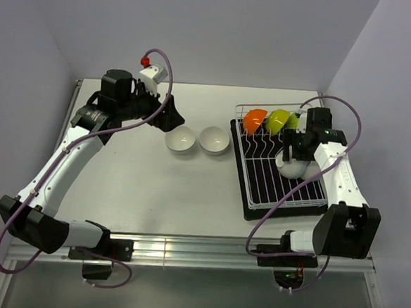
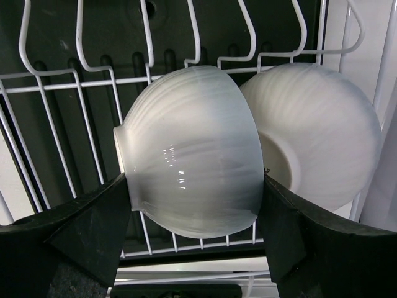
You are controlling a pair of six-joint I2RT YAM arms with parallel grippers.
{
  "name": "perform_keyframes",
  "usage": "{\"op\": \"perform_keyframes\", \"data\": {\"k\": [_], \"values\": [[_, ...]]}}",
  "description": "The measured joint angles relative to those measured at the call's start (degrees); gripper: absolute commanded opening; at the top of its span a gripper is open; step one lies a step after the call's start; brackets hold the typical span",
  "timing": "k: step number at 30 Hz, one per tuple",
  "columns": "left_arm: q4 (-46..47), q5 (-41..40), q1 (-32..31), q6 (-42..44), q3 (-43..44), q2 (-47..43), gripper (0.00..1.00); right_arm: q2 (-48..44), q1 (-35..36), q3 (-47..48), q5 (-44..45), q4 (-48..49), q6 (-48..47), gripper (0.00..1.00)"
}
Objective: Load the bowls into the dish rack
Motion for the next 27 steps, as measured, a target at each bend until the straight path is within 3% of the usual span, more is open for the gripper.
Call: {"op": "perform_keyframes", "data": {"k": [7,9,11,16,17,18,20,25,26,27], "values": [[0.09,0.00,0.00,0.02,-0.28,0.00,0.99,0.00,0.66,-0.02,1.31,0.48,0.98,0.09],[0.07,0.00,0.00,0.02,-0.33,0.00,0.99,0.04,0.83,0.00,1.66,0.48,1.16,0.16],[0.09,0.00,0.00,0.02,-0.33,0.00,0.99,0.13,1.01,-0.02,1.90,0.48,1.18,0.32],[0.09,0.02,0.00,0.02,-0.39,0.00,0.99,0.42,1.31,0.00,2.38,0.46,1.18,0.46],[0.09,0.02,0.00,0.02,-0.39,0.00,1.00,0.42,1.42,0.00,2.49,0.46,1.18,0.55],[0.07,0.02,0.00,0.02,-0.39,0.00,0.99,0.44,1.53,0.00,2.67,0.46,1.18,0.57],[0.09,0.02,0.00,0.04,-0.39,0.00,0.99,0.44,1.70,0.00,2.91,0.46,1.18,0.76],[0.07,0.04,0.00,0.04,-0.39,0.00,1.00,0.44,2.10,0.00,3.45,0.46,1.18,0.81],[0.07,0.04,0.00,0.04,-0.39,0.00,0.99,0.44,2.19,0.00,3.58,0.46,1.16,0.96],[0.07,0.07,0.00,0.04,-0.39,0.00,0.99,0.44,2.29,0.00,3.93,0.48,1.09,1.00]]}}
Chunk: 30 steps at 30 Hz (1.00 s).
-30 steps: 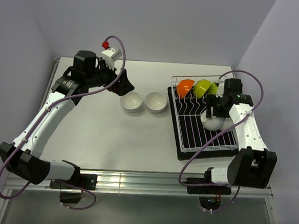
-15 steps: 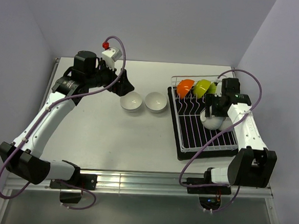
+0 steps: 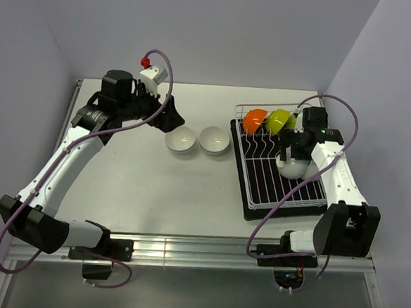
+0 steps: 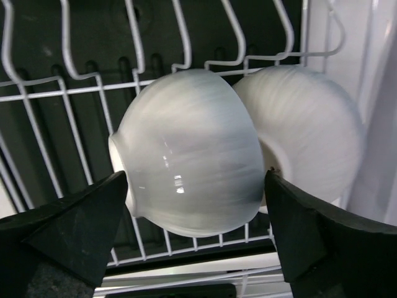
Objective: Load the bowls into the dish rack
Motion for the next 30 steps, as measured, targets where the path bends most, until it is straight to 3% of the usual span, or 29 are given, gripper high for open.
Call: {"op": "perform_keyframes", "data": {"k": [21,30], "values": [[-0.07,-0.31,0.26,0.81,-2.86,-0.02,1.00,-0.33,0.09,2.93,3.13,1.16,-1.03,1.00],[0.59,-7.10,2.34,0.09,-4.48,5.51,1.00,-3.23,0.09,9.01,2.03,1.16,-3.04,1.00]]}}
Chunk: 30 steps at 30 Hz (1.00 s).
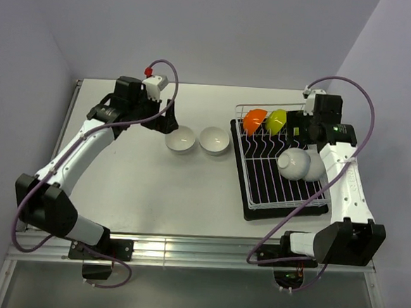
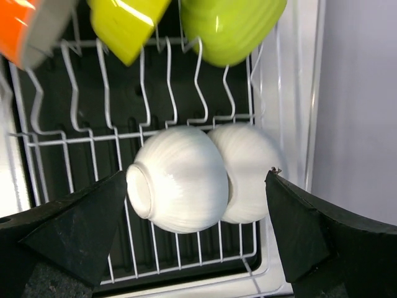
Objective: Load the bowls into the dish rack
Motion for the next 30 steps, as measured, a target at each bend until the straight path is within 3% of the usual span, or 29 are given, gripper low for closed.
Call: {"op": "perform_keyframes", "data": {"k": [4,8,20,30], "values": [[0.09,-1.60,1.01,2.67,-0.68,4.09,0.99,-2.54,0.00,2.75,-2.14,1.22,-1.38,1.00],[0.59,-3.76,1.29,3.74,-2.86,5.42,0.91,-5.57,0.00,4.48,-4.96,2.56,-2.47,1.00],[4.33,-8.76,1.40,-0.37,-0.85,22.82,0.79,-9.97,0.00,3.58,-14.82,4.94,-4.26,1.00],[7.08,-9.22,1.40,-3.91,0.87,28.11,0.58,-13.70,0.00,2.27,-19.30,6.95,-8.37,1.00]]}}
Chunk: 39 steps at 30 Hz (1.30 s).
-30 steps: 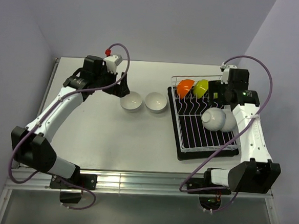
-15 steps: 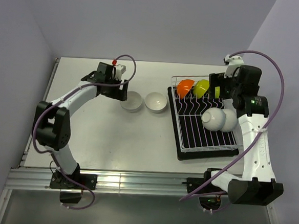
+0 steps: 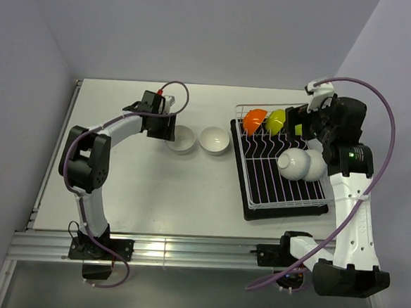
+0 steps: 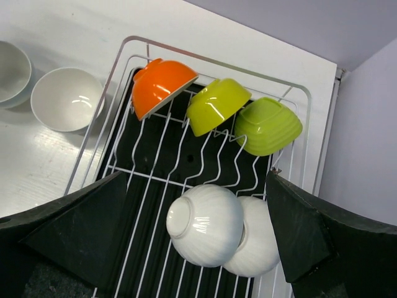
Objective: Load the bowls into the dish rack
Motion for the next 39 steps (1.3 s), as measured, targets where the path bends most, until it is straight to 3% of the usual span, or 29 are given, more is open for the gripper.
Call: {"op": "perform_keyframes", "data": {"k": [4,6,10,18,32,39], "values": [[0.00,0.07,0.02,-1.18,0.31,1.36,0.42,0.09,0.00,0.00,-2.12,-0.17,-1.57,1.00],[-0.33,0.37,0.04,-1.53,0.50,1.81,0.25,0.09,0.31,0.00,-3.10,-0.35,-2.67,1.00],[-1.57,1.51,0.52,-2.05,0.87,1.90,0.00,0.09,2.80,0.00,-2.51,-1.90,-5.22,1.00],[-6.47,10.91,2.58,-2.05,0.98,1.86,0.00,0.50,17.27,0.04,2.21,-5.68,-11.13,1.00],[-18.01,46.42,3.43,5.60,-1.36,-8.15,0.00,1.14,30.60,2.95,-4.24,-12.13,-21.77,0.99],[-25.07,57.86,2.97,10.82,-1.64,-8.79,0.00,-3.08,43.54,-2.27,-5.57,-7.23,-28.61,1.00]]}}
